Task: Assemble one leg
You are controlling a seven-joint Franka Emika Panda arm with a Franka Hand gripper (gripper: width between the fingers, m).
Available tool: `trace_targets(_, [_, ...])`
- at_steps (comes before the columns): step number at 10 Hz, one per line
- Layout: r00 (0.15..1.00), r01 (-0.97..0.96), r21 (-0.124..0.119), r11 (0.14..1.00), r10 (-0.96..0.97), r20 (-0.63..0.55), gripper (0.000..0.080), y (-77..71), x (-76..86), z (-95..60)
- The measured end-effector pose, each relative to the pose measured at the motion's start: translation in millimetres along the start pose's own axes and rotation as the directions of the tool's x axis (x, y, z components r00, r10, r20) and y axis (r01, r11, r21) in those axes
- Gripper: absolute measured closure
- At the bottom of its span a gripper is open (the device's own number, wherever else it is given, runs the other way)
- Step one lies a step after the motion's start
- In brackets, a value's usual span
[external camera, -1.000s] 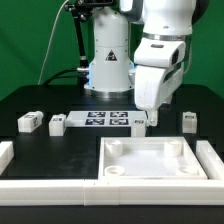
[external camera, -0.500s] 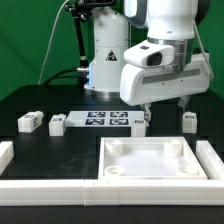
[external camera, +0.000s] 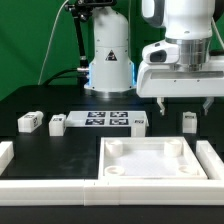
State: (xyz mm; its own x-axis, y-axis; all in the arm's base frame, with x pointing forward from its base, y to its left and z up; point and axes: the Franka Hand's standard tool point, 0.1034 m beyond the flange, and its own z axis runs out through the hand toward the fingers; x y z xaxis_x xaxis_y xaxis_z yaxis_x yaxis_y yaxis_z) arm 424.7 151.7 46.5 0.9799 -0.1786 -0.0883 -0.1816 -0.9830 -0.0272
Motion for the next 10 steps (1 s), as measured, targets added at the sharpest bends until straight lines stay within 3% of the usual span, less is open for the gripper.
trace_targets(3, [0.998, -0.065, 0.005, 0.998, 0.065, 0.004, 0.0151, -0.7, -0.6, 0.2])
trace_targets(5, [0.998, -0.048, -0.009, 0.999, 0.048, 0.036, 0.0151, 2.0, -1.6, 0.0])
trace_targets(7, [0.984, 0.063, -0.040, 0.997, -0.055, 0.171, 0.0151, 6.7, -7.9, -0.5])
trace_targets(9, [0.953, 0.110, -0.031, 0.993, -0.097, 0.286, 0.0151, 4.2, -1.3, 0.7])
trace_targets(10, [0.910, 0.188, -0.015, 0.982, -0.168, 0.378, 0.0151, 5.0, -3.2, 0.9])
